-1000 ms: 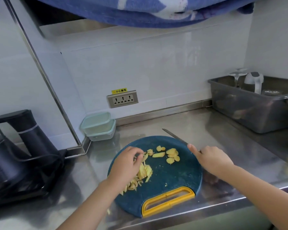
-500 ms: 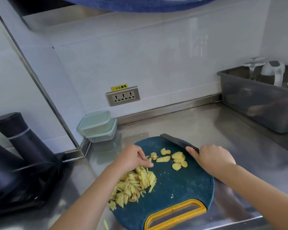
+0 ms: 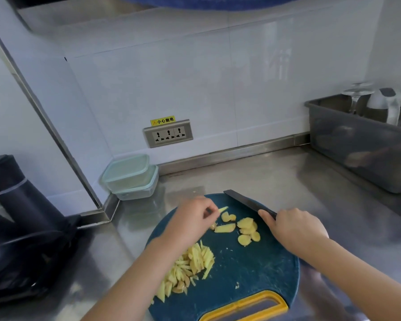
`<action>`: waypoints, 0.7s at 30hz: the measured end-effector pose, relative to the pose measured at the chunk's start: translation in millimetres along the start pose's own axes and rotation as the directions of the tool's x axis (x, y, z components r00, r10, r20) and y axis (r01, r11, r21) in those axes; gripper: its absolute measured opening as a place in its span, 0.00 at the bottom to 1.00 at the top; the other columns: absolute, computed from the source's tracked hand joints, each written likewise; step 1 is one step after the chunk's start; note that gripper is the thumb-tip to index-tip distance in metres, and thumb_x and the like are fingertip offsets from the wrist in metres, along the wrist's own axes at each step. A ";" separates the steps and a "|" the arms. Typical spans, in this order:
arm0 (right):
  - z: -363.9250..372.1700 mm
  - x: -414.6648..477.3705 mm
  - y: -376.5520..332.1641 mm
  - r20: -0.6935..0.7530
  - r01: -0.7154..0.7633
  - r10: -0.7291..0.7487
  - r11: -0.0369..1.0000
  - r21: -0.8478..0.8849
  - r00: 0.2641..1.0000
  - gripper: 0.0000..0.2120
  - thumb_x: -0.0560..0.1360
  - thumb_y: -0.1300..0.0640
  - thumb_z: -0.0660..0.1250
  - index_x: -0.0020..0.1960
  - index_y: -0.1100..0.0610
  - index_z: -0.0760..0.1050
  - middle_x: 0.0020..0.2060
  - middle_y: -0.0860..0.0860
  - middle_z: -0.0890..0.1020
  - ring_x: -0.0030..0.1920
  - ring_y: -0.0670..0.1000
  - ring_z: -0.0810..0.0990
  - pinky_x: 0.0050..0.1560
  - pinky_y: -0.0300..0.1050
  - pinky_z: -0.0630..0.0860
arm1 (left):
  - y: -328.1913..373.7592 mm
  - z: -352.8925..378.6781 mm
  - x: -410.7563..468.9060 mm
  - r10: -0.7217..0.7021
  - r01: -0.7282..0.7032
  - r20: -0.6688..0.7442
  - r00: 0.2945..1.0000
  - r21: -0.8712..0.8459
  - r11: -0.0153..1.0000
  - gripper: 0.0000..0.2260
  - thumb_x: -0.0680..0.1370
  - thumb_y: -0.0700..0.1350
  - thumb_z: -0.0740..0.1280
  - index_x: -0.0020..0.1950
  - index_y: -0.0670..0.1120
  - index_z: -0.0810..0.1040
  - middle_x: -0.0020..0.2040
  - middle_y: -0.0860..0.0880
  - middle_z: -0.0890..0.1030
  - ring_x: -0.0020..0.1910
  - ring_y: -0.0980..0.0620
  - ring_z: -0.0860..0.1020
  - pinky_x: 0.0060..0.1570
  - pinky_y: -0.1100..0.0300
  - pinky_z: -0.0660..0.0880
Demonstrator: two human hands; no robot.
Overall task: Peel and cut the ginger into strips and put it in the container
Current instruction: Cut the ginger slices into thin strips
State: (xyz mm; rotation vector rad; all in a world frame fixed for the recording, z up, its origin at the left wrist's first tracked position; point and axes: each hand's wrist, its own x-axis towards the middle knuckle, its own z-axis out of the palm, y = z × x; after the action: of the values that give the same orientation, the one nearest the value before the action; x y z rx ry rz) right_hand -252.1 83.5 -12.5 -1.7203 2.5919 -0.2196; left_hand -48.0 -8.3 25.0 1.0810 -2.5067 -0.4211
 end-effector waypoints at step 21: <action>-1.5 2.1 -1.3 0.036 -0.039 0.037 0.997 0.065 0.999 0.30 0.81 0.37 0.42 0.33 0.55 0.67 0.31 0.50 0.73 0.36 0.51 0.75 0.38 0.43 0.72 | 21.4 17.0 -16.4 0.042 -0.030 0.332 0.942 -0.044 0.999 0.08 0.74 0.46 0.71 0.52 0.52 0.81 0.45 0.58 0.78 0.44 0.62 0.75 0.38 0.73 0.67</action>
State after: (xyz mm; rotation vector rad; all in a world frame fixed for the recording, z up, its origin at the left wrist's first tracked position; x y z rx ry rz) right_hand -251.9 81.3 -10.8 -1.6377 2.5596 -0.2680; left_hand -58.7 20.0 15.1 1.0185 -2.7920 -0.6900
